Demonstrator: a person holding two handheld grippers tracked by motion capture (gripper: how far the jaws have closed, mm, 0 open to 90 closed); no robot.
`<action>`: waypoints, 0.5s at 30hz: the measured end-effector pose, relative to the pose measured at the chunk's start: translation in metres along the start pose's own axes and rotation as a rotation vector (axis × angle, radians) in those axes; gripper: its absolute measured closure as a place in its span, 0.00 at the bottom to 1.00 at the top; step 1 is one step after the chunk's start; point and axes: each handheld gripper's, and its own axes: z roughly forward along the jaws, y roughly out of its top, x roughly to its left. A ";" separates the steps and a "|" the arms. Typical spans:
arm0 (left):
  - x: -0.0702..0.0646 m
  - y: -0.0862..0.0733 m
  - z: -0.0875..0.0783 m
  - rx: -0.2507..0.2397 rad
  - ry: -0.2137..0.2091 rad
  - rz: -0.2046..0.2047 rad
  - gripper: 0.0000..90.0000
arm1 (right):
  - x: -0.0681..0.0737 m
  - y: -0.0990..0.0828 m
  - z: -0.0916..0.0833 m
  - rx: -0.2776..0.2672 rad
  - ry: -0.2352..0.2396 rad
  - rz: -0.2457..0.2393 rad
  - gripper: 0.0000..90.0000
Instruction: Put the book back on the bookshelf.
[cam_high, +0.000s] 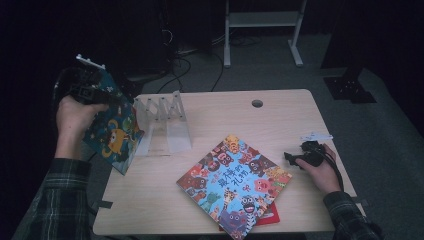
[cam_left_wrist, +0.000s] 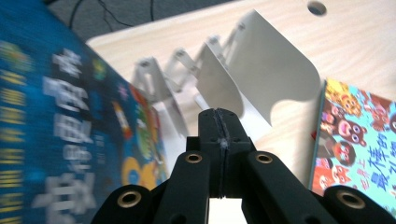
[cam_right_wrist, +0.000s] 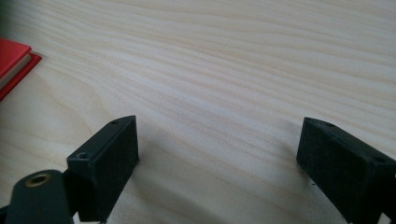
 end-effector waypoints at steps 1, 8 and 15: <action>0.000 0.000 0.000 0.000 0.000 0.000 0.99 | 0.000 0.000 0.000 0.000 0.000 0.000 0.13; -0.029 -0.024 0.032 0.040 -0.060 0.065 0.94 | 0.000 0.000 0.000 0.001 0.000 -0.001 0.13; -0.052 -0.045 0.058 0.067 -0.101 0.112 0.87 | 0.000 -0.001 -0.001 -0.001 0.003 -0.005 0.14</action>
